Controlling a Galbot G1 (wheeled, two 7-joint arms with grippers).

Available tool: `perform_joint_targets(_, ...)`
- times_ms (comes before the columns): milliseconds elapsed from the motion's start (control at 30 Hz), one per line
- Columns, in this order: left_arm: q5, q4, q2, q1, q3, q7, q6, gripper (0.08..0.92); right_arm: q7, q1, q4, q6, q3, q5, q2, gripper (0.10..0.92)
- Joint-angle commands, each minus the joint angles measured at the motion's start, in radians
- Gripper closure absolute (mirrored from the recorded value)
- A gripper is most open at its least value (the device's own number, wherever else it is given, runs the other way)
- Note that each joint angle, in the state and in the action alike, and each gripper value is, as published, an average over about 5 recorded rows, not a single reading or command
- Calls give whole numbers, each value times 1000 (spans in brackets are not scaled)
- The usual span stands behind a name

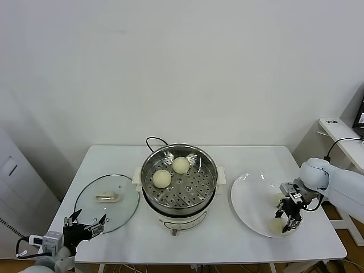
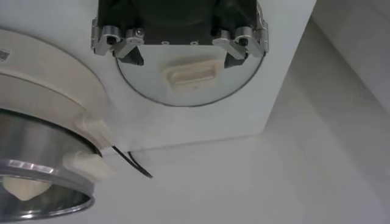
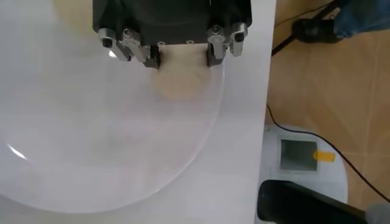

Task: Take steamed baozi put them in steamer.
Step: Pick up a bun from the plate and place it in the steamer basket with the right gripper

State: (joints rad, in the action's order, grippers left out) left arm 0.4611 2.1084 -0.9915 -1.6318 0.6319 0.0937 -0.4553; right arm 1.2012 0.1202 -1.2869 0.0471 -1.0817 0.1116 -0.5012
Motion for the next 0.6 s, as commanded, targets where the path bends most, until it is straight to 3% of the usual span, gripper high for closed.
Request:
perform_joint_targets(33,0,-3,10,3,-4,-1,-2,177,1,219,-39,-23,-40,51,-9,550)
perform_joint_targets(267,2,-11,17,3,-4,-2,2,177,-10,438,44,-151,-25,126,-157,550)
perform_joint_targets(600,4,-15,25,4,-7,-2,5,177,6,495,136,-394,42,172,-404,548)
